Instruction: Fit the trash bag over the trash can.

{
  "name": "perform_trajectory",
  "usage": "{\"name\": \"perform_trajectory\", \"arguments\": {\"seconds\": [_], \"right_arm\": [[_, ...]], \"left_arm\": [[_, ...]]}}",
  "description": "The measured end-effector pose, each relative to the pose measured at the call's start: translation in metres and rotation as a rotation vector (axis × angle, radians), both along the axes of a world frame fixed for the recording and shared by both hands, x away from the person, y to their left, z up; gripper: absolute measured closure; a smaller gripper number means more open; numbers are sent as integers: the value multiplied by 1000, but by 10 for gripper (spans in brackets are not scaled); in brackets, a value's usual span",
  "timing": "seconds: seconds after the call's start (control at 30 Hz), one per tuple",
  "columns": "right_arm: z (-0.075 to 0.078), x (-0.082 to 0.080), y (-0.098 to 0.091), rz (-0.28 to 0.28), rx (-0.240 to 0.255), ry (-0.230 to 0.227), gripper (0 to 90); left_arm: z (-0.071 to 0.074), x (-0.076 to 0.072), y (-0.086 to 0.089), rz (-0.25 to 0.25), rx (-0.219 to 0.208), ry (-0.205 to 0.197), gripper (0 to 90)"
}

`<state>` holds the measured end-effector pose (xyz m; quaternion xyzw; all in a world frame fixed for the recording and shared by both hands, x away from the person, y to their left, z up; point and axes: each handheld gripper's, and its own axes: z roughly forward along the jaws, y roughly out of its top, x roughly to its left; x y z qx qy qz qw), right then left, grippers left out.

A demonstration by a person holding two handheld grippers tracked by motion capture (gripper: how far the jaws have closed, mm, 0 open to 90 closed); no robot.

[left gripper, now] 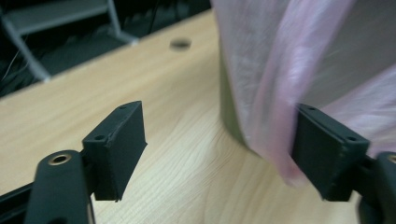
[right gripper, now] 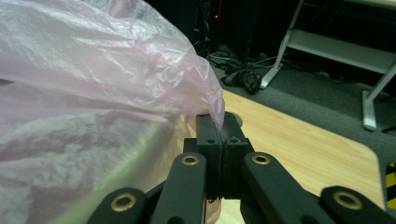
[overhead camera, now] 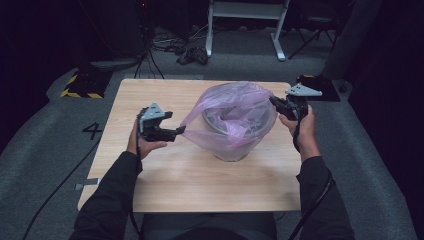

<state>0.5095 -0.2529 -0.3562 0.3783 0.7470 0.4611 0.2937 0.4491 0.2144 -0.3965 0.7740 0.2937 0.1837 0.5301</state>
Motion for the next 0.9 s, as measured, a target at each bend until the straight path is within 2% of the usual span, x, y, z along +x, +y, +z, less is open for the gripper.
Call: {"name": "perform_trajectory", "arguments": {"seconds": [0.03, 0.13, 0.2, 0.3, 0.43, 0.5, 0.57, 0.63, 0.7, 0.73, 0.77, 0.8, 0.83, 0.87, 0.9], "right_arm": [[2, -1, -1, -1, 1, -8, 896], [7, -3, -1, -3, 2, -20, 896], [11, -4, -1, -5, -5, -27, 896], [17, -3, 3, -3, -24, -30, 890], [21, 0, 8, 3, -42, -31, 875], [21, 0, 9, 6, -43, -30, 870], [22, 2, 12, 15, -47, -30, 864], [22, 3, 15, 27, -59, -28, 861], [21, 5, 18, 37, -74, -31, 864], [21, 6, 20, 35, -77, -31, 868], [21, 7, 20, 39, -80, -33, 872], [21, 9, 20, 42, -75, -30, 873], [21, 10, 21, 42, -81, -30, 873], [21, 10, 21, 42, -81, -30, 873], [21, 11, 21, 43, -87, -27, 875]], "left_arm": [[0, 0, 0, 0, 0, 0, 183], [16, -8, 16, -5, -77, -35, 181], [26, -10, 17, -21, -110, -40, 182], [40, -11, 2, -55, -74, -70, 181], [60, -4, -31, -123, -41, -90, 158], [66, 4, -48, -103, 19, -109, 158], [70, 15, -61, -115, 38, -95, 182], [71, 28, -70, -107, 59, -79, 248], [71, 39, -75, -93, 67, -77, 365], [70, 42, -76, -93, 65, -74, 480], [70, 47, -76, -95, 69, -73, 537], [69, 51, -77, -82, 81, -77, 647], [67, 55, -77, -72, 77, -77, 699], [66, 60, -77, -64, 71, -74, 699], [65, 64, -78, -48, 69, -72, 753]]}}
